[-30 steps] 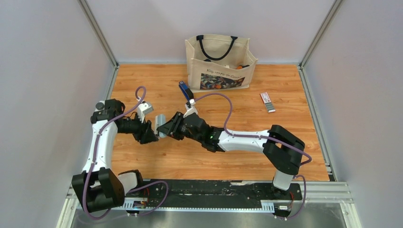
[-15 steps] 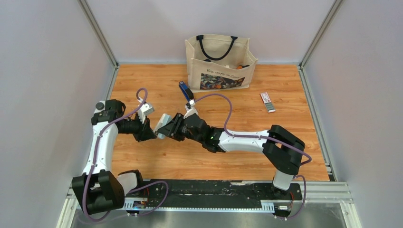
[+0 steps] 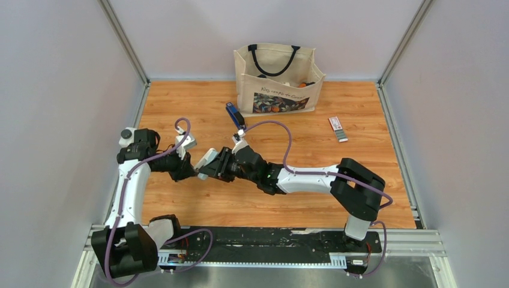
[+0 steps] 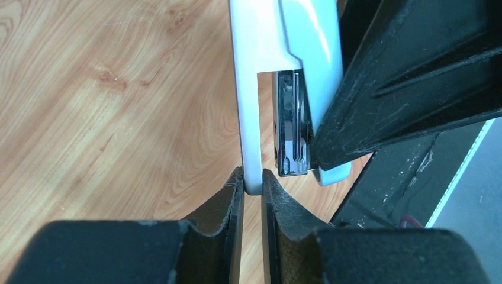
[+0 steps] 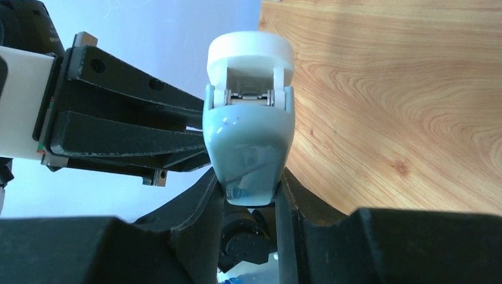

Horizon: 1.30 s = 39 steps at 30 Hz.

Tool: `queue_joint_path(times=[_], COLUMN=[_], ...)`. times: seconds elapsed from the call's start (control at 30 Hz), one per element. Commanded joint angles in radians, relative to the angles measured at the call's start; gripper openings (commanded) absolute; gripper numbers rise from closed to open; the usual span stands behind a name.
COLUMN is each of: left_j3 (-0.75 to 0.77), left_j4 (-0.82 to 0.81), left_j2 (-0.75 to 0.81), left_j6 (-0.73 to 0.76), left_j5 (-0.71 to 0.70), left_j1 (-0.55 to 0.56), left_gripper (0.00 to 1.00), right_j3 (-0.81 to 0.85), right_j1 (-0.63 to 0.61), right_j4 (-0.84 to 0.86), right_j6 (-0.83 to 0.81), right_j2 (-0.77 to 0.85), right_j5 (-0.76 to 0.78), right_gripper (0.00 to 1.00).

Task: Unload the staples from the stapler

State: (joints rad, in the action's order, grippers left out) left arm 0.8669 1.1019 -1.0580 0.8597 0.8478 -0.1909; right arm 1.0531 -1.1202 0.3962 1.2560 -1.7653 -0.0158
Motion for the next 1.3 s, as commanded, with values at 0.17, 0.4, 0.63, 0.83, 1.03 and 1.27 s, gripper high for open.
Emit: queue_joint_path(times=[0.17, 0.4, 0.63, 0.83, 1.03, 1.27], left_j3=[-0.019, -0.055, -0.138, -0.201, -0.315, -0.301], left_j4=[-0.158, -0.209, -0.335, -0.460, -0.642, -0.642], left_j2=[0.026, 0.084, 0.196, 0.239, 0.308, 0.296], left_j6=[0.041, 0.073, 0.114, 0.108, 0.125, 0.082], left_j5=[-0.139, -0.164, -0.228, -0.259, -0.358, -0.369], left_j1=[-0.008, -0.008, 0.028, 0.070, 0.134, 0.140], left_gripper=[0.13, 0.12, 0.12, 0.12, 0.11, 0.12], right_j3=[-0.088, -0.061, 0.059, 0.081, 0.093, 0.082], right_j1=[0.003, 0.010, -0.004, -0.035, -0.072, -0.084], right_j4=[0.039, -0.016, -0.233, -0.332, -0.361, -0.338], right_j6=[-0.070, -0.171, -0.443, -0.576, -0.627, -0.613], right_j2=[0.087, 0.087, 0.055, 0.052, 0.033, 0.032], right_j5=[-0.082, -0.156, -0.225, -0.176, -0.135, -0.082], right_gripper=[0.00, 0.00, 0.00, 0.00, 0.00, 0.00])
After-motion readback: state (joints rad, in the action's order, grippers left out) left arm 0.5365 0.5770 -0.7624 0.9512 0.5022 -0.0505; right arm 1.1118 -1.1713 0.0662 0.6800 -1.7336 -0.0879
